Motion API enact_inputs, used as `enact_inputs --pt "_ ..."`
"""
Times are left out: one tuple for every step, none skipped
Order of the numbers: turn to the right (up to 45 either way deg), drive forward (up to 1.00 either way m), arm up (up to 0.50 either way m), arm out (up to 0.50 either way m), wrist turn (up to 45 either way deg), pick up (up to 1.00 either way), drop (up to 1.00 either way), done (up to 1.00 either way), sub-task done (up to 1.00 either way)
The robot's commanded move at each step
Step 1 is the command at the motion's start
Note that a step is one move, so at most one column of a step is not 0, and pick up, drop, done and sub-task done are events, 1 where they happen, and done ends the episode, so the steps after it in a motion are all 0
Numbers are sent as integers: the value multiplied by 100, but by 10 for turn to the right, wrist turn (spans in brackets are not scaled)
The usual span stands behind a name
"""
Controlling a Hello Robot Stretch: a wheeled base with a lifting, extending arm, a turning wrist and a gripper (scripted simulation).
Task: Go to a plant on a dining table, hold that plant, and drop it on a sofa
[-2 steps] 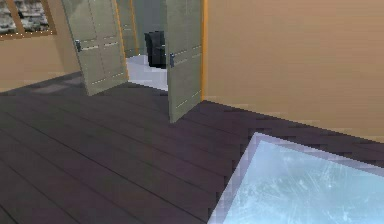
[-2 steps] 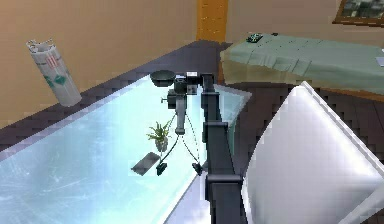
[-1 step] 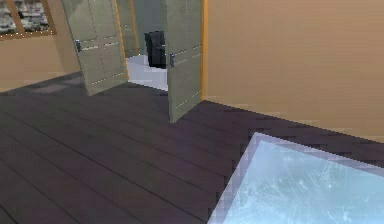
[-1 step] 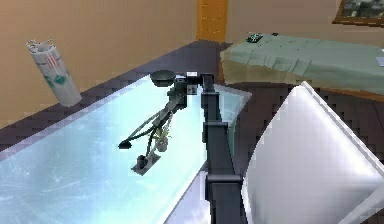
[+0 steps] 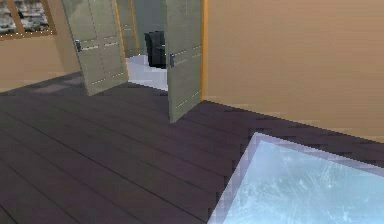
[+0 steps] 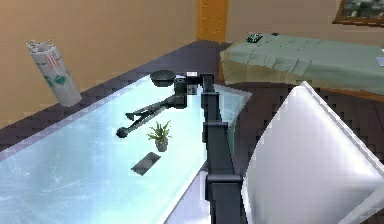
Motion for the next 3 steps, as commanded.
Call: enact_inputs --pt "0 0 0 0 450 0 0 0 0" --pt "0 0 0 0 90 0 0 0 0" --pt "0 0 -30 0 0 0 0 0 0"
